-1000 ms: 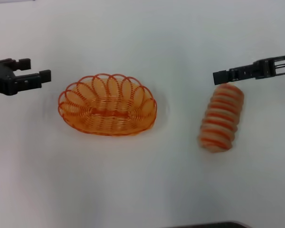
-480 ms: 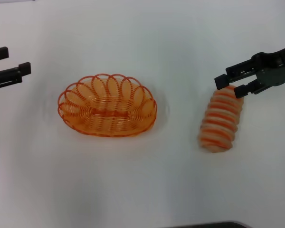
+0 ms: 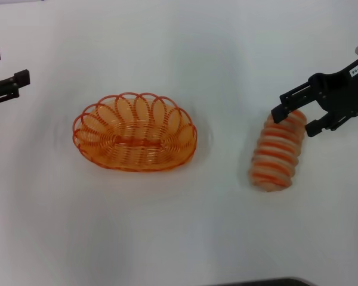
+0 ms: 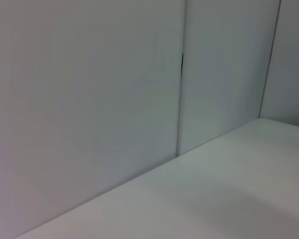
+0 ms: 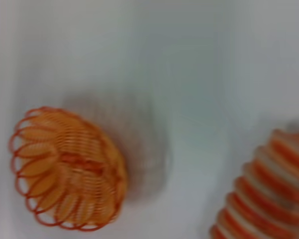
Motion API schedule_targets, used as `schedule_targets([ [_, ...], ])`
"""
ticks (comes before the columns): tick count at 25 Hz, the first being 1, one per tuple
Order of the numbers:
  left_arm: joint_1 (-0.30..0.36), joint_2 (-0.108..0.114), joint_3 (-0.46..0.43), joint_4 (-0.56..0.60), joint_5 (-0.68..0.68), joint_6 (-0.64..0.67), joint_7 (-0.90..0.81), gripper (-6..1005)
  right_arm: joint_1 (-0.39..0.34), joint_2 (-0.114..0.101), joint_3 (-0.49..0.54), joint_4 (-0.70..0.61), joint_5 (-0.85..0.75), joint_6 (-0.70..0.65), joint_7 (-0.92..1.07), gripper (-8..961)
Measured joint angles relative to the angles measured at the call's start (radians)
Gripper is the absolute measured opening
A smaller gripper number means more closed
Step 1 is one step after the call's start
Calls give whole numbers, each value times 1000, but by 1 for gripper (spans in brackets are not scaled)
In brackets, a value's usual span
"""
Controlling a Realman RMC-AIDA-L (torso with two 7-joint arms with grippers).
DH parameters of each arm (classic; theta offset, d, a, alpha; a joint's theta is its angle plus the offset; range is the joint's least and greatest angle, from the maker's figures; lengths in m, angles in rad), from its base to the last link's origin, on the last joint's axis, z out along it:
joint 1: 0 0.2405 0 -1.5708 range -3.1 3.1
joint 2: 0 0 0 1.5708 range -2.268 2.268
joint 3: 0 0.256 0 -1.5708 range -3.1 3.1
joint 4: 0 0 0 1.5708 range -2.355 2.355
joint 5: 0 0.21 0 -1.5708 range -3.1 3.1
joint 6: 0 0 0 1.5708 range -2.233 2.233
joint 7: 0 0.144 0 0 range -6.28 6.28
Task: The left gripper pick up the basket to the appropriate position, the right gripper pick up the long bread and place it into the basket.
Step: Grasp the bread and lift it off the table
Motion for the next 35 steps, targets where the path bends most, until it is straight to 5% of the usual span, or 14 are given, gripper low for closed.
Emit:
schedule_targets([
  [35,6,-1,1,-10,-10,-6,28,788,107,11,-145,205,-173,188,141,898],
])
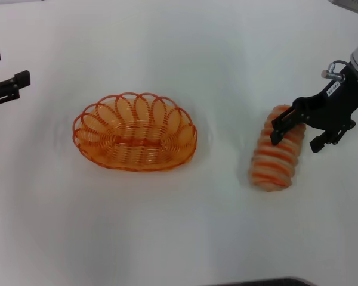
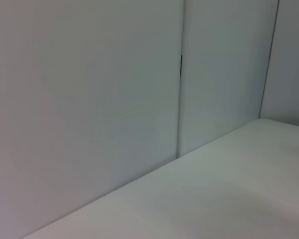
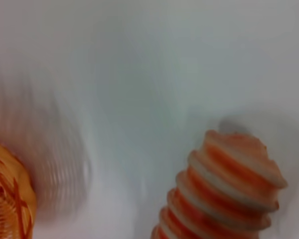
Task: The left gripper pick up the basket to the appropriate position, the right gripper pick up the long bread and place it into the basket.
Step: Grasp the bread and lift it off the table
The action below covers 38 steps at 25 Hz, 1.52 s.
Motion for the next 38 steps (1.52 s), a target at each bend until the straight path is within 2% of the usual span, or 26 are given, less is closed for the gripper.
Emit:
schedule_targets([
  [10,1,0,1,-10,0,-2,0,787,7,3,1,12,-2,28,1,881],
  [17,1,0,3,-10,0,-4,1,787,7,-6,1,43,-1,60,1,869],
  [38,-5,0,3,-20,0,-4,9,787,18,-11,40,89,4,117,1,833],
])
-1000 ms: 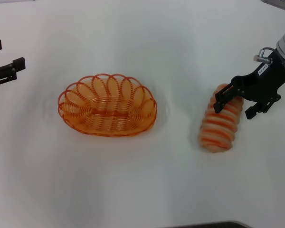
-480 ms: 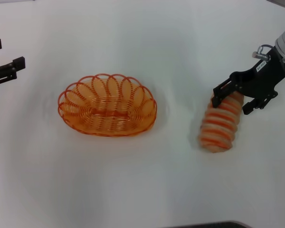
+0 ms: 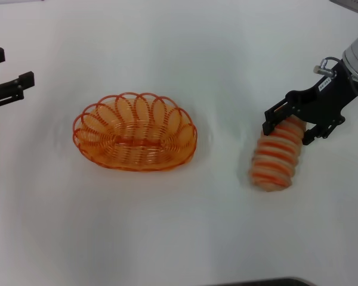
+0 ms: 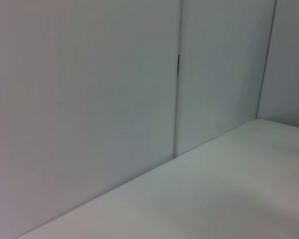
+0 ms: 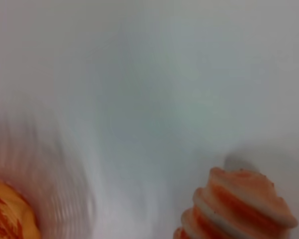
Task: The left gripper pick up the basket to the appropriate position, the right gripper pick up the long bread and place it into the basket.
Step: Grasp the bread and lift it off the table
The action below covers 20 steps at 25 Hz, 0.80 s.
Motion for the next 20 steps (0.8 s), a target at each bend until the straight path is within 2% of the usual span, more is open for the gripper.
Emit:
schedule_targets([
  [16,0,0,1,-2,0,0,2,786,4,-1,0,24,1,34,-1,805],
  [20,0,0,2,-2,0,0,2,784,8,-2,-1,30,1,36,-1,670],
])
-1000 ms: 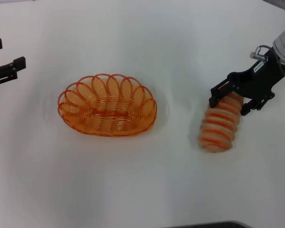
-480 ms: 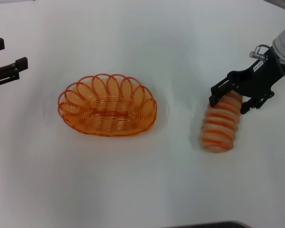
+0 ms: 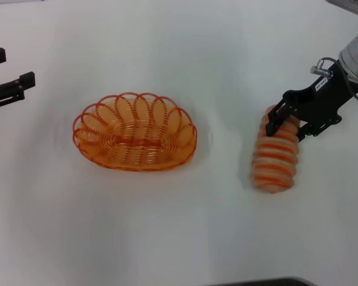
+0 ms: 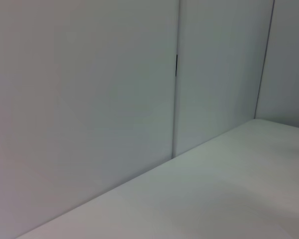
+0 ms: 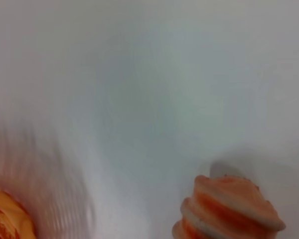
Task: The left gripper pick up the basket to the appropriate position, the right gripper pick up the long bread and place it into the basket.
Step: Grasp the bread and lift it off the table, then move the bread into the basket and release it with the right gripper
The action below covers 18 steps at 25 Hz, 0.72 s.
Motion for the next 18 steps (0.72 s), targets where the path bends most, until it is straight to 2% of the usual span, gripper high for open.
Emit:
schedule_targets([
  [1,0,0,0,0,0,0,0,784,1,0,-2,0,0,0,0,636],
  [10,-1,1,-3,-13,0,0,1,784,1,5,-3,-7,10,19,-28,597],
  [18,-8,2,2,-32,0,-25,2,784,3,5,-5,-40,98,51,-165,505],
])
